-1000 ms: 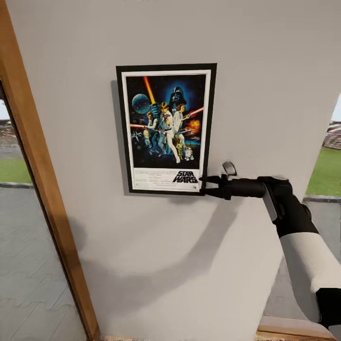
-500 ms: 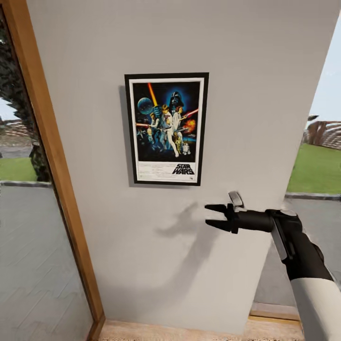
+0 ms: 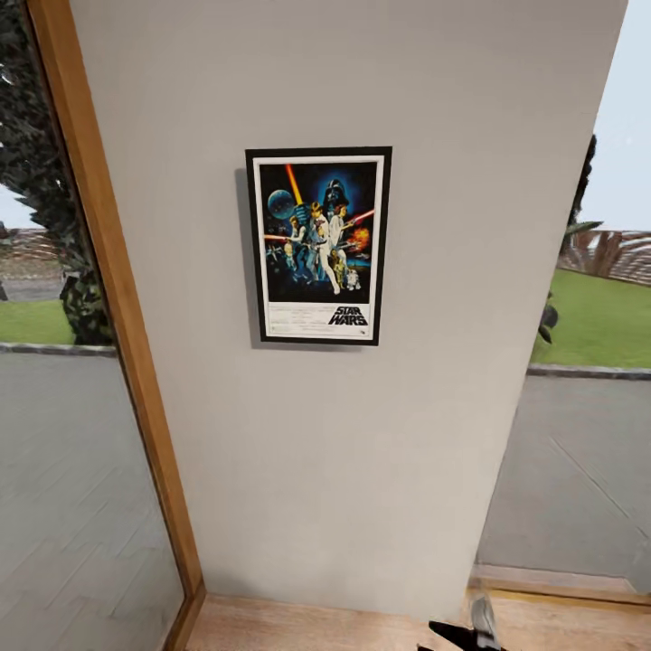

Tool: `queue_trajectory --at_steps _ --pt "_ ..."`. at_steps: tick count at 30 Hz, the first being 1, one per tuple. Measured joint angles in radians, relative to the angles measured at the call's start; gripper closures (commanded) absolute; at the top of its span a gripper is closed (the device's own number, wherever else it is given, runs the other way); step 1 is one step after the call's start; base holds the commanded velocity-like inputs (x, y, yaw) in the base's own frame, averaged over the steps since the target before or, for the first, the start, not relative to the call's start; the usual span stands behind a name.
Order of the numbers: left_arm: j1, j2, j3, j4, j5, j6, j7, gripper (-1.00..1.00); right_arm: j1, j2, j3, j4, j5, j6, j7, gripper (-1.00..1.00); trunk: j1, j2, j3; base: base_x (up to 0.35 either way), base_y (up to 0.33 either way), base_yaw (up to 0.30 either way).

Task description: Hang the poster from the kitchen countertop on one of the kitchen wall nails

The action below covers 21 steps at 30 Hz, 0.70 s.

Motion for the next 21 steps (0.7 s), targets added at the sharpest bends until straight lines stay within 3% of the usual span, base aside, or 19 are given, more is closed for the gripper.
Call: queue_trajectory --at_steps 3,6,8,10,12,13,14,17,18,21 --pt "0.0 -0.001 -0.001 0.001 0.0 0.0 0.002 -1.0 0.001 -0.004 -0.004 0.115 0.007 -0.047 -0.131 -1.0 0.0 0.0 0.0 -0.003 0.0 0.0" --pt "0.0 -0.002 -0.004 0.005 0.0 0.0 0.003 -1.0 0.004 -0.003 0.0 0.236 0.014 -0.072 -0.355 -1.0 0.0 0.0 0.0 0.0 0.0 0.0" --pt "0.0 -0.002 -0.005 0.01 0.0 0.0 0.004 -1.0 0.006 -0.001 0.001 0.288 0.016 -0.077 -0.47 -1.0 0.0 0.0 0.0 0.0 0.0 0.0" --pt "0.0 -0.003 -0.007 0.016 0.0 0.0 0.004 -1.0 0.009 0.001 0.002 0.309 0.016 -0.078 -0.545 -1.0 0.0 0.0 0.0 0.0 0.0 0.0" --pt "0.0 -0.003 -0.009 0.03 -0.001 0.0 0.005 -1.0 0.028 0.007 0.006 0.329 0.017 -0.077 -0.694 -1.0 0.0 0.0 0.0 0.0 0.0 0.0" --pt "0.0 -0.003 -0.01 0.033 -0.001 0.0 0.005 -1.0 0.034 0.009 0.006 0.332 0.017 -0.077 -0.732 -1.0 0.0 0.0 0.0 0.0 0.0 0.0" --pt "0.0 -0.004 -0.01 0.041 -0.002 -0.001 0.005 -1.0 0.052 0.03 0.01 0.34 0.018 -0.076 -0.935 -1.0 0.0 0.0 0.0 0.0 0.0 0.0" --pt "0.0 -0.005 -0.01 0.045 -0.003 -0.002 0.005 -1.0 0.057 0.04 0.009 0.343 0.017 -0.074 -1.065 -1.0 0.0 0.0 0.0 0.0 0.0 0.0" --pt "0.0 -0.006 -0.012 0.058 -0.003 -0.002 0.005 -1.0 0.059 0.042 0.009 0.344 0.017 -0.07 -1.139 -1.0 0.0 0.0 0.0 0.0 0.0 0.0" --pt "0.0 -0.006 -0.015 0.078 -0.003 -0.027 0.005 -1.0 0.06 0.045 0.009 0.344 0.015 -0.072 -1.225 -1.0 0.0 0.0 0.0 0.0 0.0 0.0"
